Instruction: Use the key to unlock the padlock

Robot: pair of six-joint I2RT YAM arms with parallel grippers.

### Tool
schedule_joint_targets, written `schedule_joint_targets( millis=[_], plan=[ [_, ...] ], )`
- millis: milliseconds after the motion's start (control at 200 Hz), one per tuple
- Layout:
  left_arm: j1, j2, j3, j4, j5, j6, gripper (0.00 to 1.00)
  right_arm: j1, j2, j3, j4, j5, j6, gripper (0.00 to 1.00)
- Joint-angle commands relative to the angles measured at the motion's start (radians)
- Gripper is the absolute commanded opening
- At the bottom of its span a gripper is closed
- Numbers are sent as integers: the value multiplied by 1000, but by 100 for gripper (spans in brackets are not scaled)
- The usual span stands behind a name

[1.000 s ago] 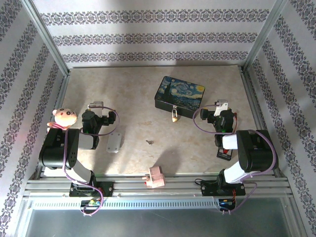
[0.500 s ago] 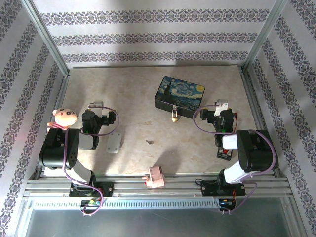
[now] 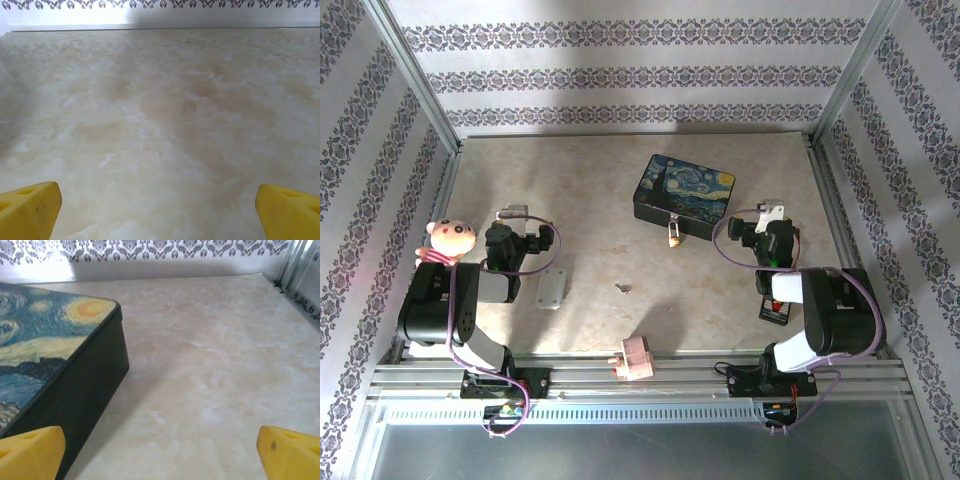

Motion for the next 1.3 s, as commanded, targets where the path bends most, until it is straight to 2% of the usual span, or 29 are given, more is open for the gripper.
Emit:
schedule_joint_targets(
  millis=[0,160,275,370,495,575,720,785,919,1039,1159,1294],
  plan=[
    [8,-68,-2,-45,-24,-19,99,7,-46,29,-50,38,16,98],
    [8,-199,16,-177,-72,-33,99,6,-129,37,-125,84,27,98],
    [8,-331,34,-277,-108,-101,99,9,-235,76,-290,140,62,98],
    [8,-424,73,-403,-100,-205,99,12,-325,112,-432,148,101,98],
    [-14,-505,93,-524,-37,-303,99,49,-419,155,-603,210,139,98],
    [-42,-545,111,-621,-42,-335,99,75,-448,201,-733,254,180,98],
    [-97,-578,126,-744,-70,-419,99,116,-435,283,-932,215,309,98],
    [-131,-577,125,-765,-70,-462,99,169,-430,293,-969,220,348,98],
    [-231,-547,126,-804,-75,-540,99,324,-431,279,-999,310,402,94],
    [-312,-498,134,-831,-69,-609,99,464,-390,309,-1078,348,430,87],
    [-336,-481,125,-835,-84,-678,99,610,-304,372,-1195,349,455,79],
    [-337,-502,118,-853,-170,-704,99,769,-177,473,-1301,310,481,74]
  ],
)
